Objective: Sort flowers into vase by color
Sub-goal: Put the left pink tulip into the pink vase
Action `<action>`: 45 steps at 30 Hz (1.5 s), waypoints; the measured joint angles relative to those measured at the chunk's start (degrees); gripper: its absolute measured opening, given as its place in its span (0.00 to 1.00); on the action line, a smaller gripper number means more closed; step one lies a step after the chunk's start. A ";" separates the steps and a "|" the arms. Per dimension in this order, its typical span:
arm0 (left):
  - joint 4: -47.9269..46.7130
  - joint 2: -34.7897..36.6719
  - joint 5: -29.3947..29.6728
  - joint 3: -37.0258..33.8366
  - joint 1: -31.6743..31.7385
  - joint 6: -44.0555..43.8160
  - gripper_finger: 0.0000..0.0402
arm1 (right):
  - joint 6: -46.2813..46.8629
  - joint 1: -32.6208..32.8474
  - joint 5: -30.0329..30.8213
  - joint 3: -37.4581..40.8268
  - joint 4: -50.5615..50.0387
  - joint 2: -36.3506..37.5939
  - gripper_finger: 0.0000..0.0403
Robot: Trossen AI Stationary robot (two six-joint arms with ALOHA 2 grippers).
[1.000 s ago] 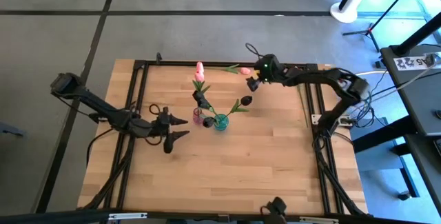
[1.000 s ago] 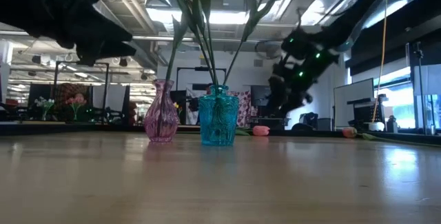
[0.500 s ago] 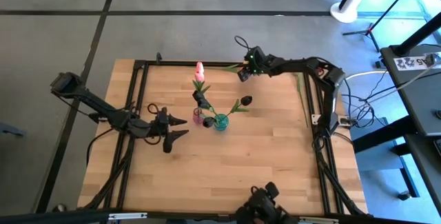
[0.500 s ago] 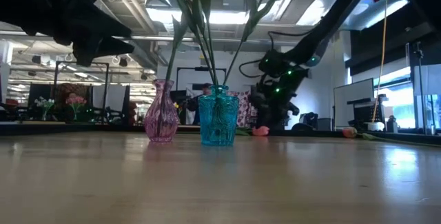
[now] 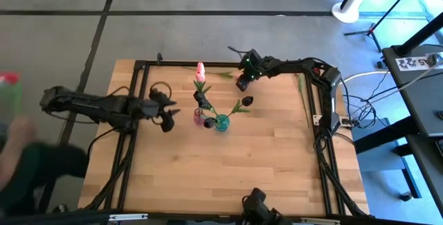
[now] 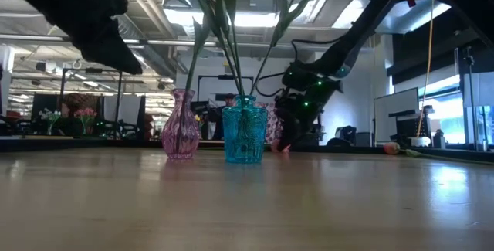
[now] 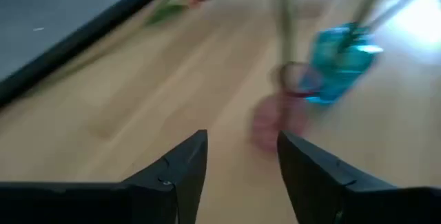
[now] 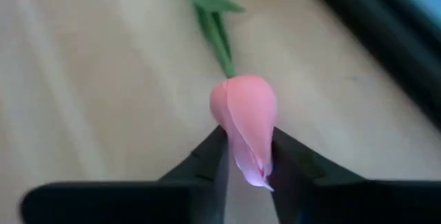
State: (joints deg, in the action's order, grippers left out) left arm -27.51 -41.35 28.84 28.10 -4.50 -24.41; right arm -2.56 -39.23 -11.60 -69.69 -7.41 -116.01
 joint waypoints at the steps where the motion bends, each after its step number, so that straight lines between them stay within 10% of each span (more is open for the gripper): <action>1: -1.94 -0.13 -0.49 1.08 2.18 1.01 0.42 | -1.31 0.48 -0.75 0.00 -0.24 0.00 0.19; 11: 4.00 -4.16 -12.18 2.16 22.28 18.42 0.39 | -14.98 4.70 -3.97 -0.07 -2.76 0.33 0.03; 30: 35.19 -27.16 -27.52 -2.45 33.74 33.13 0.49 | -17.46 5.52 -4.50 0.13 -12.02 6.94 0.61; 36: 46.34 -37.39 -38.17 -2.47 41.33 33.63 0.49 | -17.37 5.61 -2.98 0.13 -19.53 12.79 0.65; 45: 43.59 -49.53 -38.88 7.15 43.61 35.69 0.49 | -14.17 11.22 5.43 0.07 -31.06 20.87 0.61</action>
State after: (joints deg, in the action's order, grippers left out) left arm 16.08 -90.88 -10.04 35.25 39.11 11.28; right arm -16.73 -28.01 -6.17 -69.63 -38.47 -95.13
